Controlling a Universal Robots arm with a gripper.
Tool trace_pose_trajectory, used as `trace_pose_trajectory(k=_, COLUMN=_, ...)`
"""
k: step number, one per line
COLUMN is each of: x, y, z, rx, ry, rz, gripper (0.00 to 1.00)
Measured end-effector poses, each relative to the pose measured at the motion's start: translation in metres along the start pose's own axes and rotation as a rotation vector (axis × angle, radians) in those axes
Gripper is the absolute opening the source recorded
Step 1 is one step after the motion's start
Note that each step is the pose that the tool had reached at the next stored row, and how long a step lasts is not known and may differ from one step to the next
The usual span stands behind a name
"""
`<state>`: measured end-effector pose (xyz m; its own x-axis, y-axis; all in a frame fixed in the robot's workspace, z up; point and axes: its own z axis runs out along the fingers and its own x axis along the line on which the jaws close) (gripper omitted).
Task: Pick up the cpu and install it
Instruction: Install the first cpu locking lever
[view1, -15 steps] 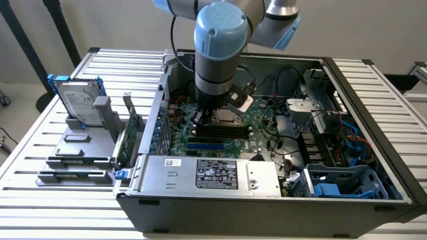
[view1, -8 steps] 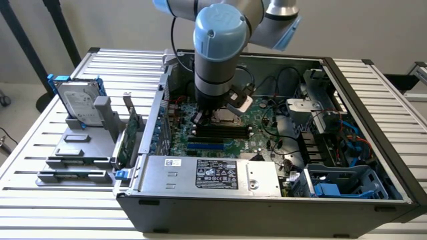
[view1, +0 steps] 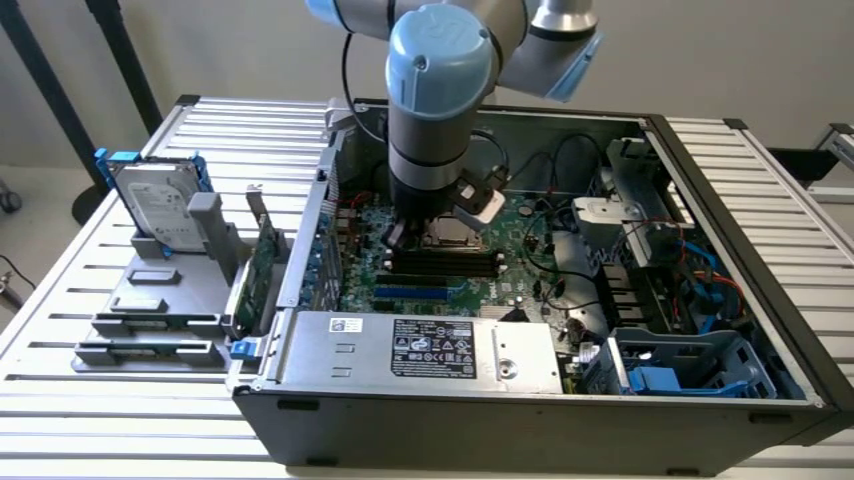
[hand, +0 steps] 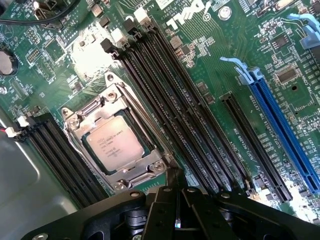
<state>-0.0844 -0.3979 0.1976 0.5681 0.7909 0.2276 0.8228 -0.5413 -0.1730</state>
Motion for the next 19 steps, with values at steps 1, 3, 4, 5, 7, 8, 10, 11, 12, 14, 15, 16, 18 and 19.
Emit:
trace_pose_trajectory(k=1, x=0.000, y=-0.0005, z=-0.0020, rx=0.0003, ry=0.0002, rz=0.000, gripper=0.11)
trace_pose_trajectory(k=3, x=0.001, y=-0.0019, z=-0.0060, rx=0.0003, ry=0.0001, rz=0.000, gripper=0.11)
trace_pose_trajectory(k=4, x=0.001, y=-0.0027, z=-0.0072, rx=0.0003, ry=0.0002, rz=0.000, gripper=0.11)
trace_pose_trajectory(k=5, x=0.001, y=-0.0036, z=-0.0080, rx=0.0003, ry=0.0003, rz=0.000, gripper=0.11)
trace_pose_trajectory(k=7, x=0.000, y=-0.0058, z=-0.0092, rx=0.0003, ry=0.0004, rz=0.000, gripper=0.11)
trace_pose_trajectory(k=8, x=-0.001, y=-0.0072, z=-0.0096, rx=0.0003, ry=0.0004, rz=0.000, gripper=0.11)
trace_pose_trajectory(k=10, x=-0.003, y=-0.0106, z=-0.0103, rx=0.0003, ry=0.0002, rz=0.000, gripper=0.11)
trace_pose_trajectory(k=11, x=-0.004, y=-0.0123, z=-0.0104, rx=0.0003, ry=0.0002, rz=0.000, gripper=0.11)
trace_pose_trajectory(k=12, x=-0.005, y=-0.0137, z=-0.0104, rx=0.0003, ry=0.0004, rz=0.000, gripper=0.11)
trace_pose_trajectory(k=14, x=-0.005, y=-0.0142, z=-0.0104, rx=0.0004, ry=0.0005, rz=0.000, gripper=0.11)
trace_pose_trajectory(k=15, x=-0.005, y=-0.0142, z=-0.0104, rx=0.0003, ry=0.0003, rz=0.000, gripper=0.11)
trace_pose_trajectory(k=16, x=-0.005, y=-0.0142, z=-0.0105, rx=0.0004, ry=0.0002, rz=0.000, gripper=0.11)
trace_pose_trajectory(k=18, x=-0.005, y=-0.0142, z=-0.0105, rx=0.0004, ry=0.0003, rz=0.000, gripper=0.11)
trace_pose_trajectory(k=19, x=-0.005, y=-0.0142, z=-0.0105, rx=0.0004, ry=0.0002, rz=0.000, gripper=0.11)
